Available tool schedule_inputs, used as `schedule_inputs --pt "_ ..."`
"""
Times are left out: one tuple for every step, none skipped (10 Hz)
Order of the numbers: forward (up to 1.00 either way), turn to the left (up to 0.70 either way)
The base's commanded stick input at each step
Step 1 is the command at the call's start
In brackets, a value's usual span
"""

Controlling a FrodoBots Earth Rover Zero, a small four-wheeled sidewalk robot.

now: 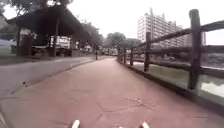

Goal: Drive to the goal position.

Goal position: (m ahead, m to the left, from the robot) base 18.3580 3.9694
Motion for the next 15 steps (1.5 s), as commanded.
schedule_inputs --pt "0.70 0.35" --pt "0.70 0.18" --pt "0.70 0.03" --pt "0.70 0.00" --pt "0.70 0.00" --pt "0.70 0.00" --pt "0.70 0.00" --pt "0.70 0.00" --pt "0.70 0.00" --pt "0.70 0.00" --pt "0.70 0.00" --pt "0.70 0.08" --pt "0.70 0.22" --pt "0.70 0.31" --pt "0.70 0.25"
